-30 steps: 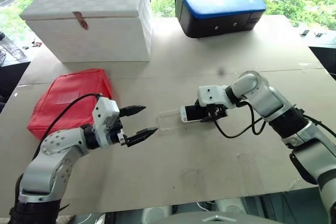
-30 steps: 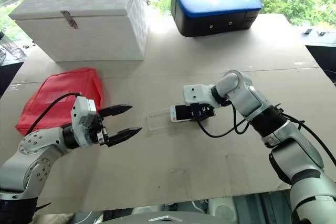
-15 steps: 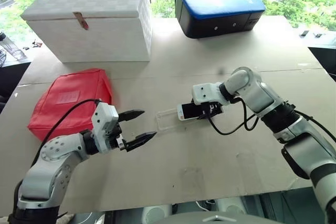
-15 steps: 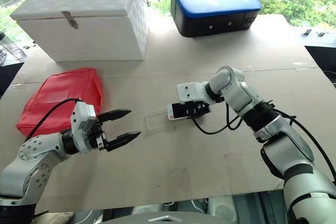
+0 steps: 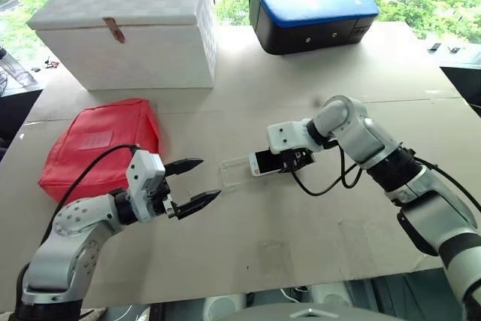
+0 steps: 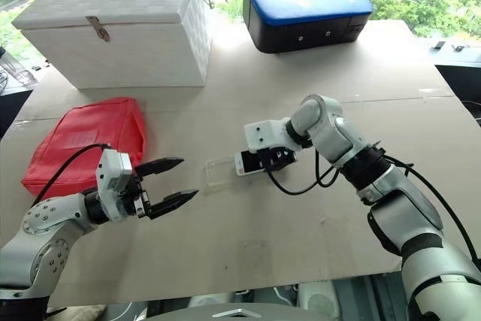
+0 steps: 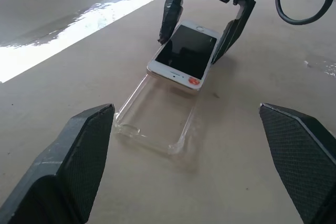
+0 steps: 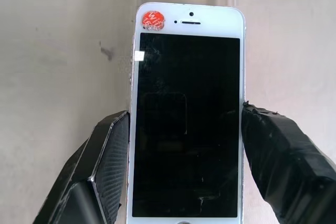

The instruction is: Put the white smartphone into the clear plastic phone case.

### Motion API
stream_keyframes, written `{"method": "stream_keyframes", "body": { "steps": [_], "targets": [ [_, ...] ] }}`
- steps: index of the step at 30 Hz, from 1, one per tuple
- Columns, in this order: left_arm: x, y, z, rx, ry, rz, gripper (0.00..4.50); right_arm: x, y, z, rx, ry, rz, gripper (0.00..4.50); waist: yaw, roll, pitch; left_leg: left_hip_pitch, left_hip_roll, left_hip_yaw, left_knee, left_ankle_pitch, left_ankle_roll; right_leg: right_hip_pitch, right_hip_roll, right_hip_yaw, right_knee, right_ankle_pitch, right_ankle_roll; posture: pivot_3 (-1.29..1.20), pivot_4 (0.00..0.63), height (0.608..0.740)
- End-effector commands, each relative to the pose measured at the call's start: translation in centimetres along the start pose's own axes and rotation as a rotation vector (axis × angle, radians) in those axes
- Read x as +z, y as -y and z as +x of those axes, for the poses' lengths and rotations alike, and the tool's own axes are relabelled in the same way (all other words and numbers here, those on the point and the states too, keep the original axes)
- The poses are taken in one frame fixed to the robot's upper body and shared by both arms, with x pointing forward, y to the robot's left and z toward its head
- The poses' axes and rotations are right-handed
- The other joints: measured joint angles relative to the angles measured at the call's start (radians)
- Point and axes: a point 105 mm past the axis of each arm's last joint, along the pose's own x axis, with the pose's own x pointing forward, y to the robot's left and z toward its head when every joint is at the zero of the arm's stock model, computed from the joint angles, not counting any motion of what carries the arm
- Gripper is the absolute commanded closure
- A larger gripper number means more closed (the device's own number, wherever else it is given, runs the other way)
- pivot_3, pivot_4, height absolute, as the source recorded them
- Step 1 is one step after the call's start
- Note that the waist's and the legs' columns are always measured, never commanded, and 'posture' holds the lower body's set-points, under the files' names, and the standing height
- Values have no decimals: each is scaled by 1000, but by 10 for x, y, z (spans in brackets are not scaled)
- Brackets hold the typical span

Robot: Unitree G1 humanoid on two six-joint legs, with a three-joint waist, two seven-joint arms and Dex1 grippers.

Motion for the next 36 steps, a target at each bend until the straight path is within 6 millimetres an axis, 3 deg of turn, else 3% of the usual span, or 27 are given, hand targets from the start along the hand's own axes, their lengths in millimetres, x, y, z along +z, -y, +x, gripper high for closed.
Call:
{"method": "stream_keyframes", "body": {
  "steps": [1, 27, 36],
  "targets": [
    [4, 1, 0, -7, 19, 28, 0, 8, 0, -2, -6, 16, -40, 1705, 2, 0, 0, 0, 0, 0, 0, 0, 0, 0, 0, 0, 0, 0, 0, 0, 150, 740],
    [-2, 5, 1, -17, 34, 50, 0, -2, 15, -3, -46, -7, 23, 1705, 2, 0, 0, 0, 0, 0, 0, 0, 0, 0, 0, 0, 0, 0, 0, 0, 150, 740],
    [-3, 6, 2, -13, 37, 48, 0, -5, 11, 3, -26, -17, 30, 1705, 2, 0, 0, 0, 0, 0, 0, 0, 0, 0, 0, 0, 0, 0, 0, 0, 150, 740]
  ]
}}
